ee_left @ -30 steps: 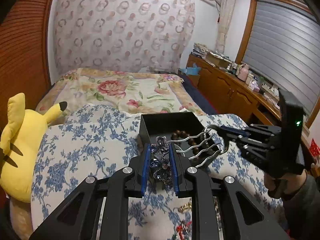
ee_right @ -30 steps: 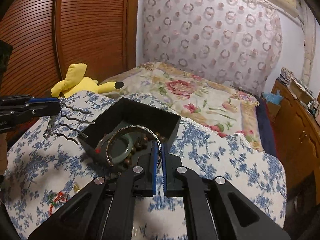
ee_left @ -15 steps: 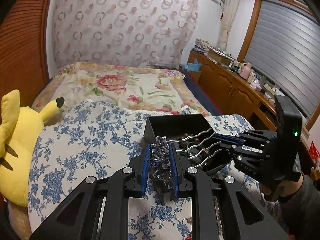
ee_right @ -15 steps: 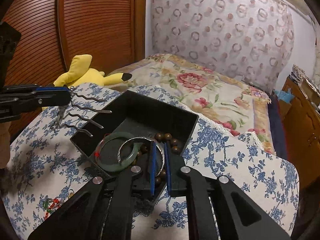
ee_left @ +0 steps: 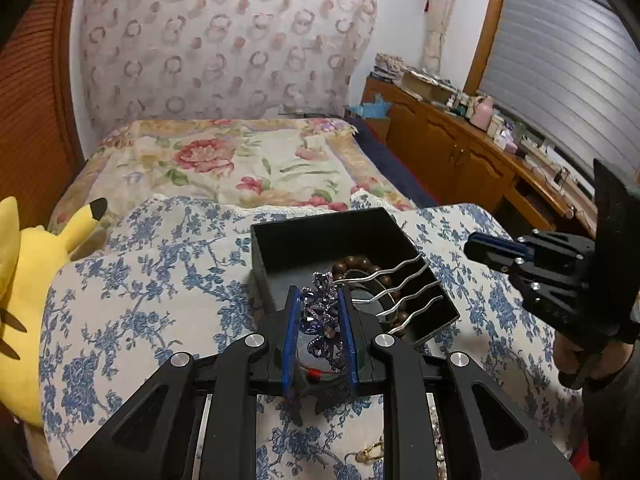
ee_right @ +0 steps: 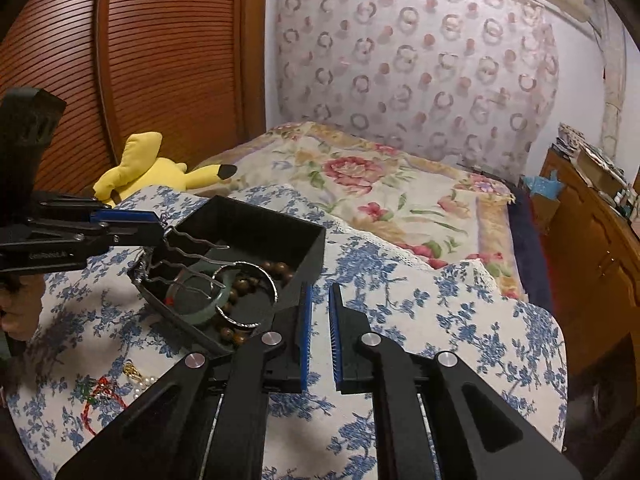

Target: Organize jewelry

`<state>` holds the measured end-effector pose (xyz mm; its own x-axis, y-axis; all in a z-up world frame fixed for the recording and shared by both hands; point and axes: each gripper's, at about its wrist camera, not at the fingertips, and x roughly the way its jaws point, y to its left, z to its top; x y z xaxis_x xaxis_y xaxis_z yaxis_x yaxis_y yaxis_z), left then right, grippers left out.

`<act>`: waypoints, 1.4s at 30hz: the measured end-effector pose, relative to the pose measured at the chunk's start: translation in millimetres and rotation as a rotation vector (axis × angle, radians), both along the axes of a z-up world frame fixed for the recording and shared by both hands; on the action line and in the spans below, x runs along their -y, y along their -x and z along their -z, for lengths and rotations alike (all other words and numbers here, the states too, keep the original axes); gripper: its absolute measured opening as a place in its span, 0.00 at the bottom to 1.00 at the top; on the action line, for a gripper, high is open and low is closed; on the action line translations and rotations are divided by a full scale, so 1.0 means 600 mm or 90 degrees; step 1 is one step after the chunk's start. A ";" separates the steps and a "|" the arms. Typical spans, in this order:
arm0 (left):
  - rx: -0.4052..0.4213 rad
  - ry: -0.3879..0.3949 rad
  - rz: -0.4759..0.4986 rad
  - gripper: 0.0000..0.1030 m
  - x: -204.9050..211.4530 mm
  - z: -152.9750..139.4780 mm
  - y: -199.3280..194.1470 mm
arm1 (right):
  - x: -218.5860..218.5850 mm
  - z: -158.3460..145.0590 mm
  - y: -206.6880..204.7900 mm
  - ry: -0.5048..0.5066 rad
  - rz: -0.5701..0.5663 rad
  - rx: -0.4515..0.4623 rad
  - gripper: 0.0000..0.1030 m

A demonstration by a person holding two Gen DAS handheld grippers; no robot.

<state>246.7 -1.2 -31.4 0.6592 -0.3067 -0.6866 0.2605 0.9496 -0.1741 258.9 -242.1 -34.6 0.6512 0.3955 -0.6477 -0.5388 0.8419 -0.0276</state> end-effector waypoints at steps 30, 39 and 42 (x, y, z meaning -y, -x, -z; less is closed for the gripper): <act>0.027 0.003 -0.021 0.33 -0.015 -0.003 0.141 | 0.026 0.012 0.145 -0.007 0.014 0.009 0.11; 0.005 -0.004 -0.007 0.37 -0.010 0.026 0.195 | 0.028 0.031 0.184 -0.009 0.009 -0.010 0.11; -0.014 -0.013 -0.004 0.38 -0.006 0.044 0.208 | 0.030 0.041 0.180 -0.006 0.004 -0.017 0.11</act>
<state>122.0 2.4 -57.5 0.6460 -0.2877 -0.7071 0.2507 0.9549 -0.1594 150.7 -259.9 -59.0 0.6357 0.3983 -0.6612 -0.5342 0.8453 -0.0044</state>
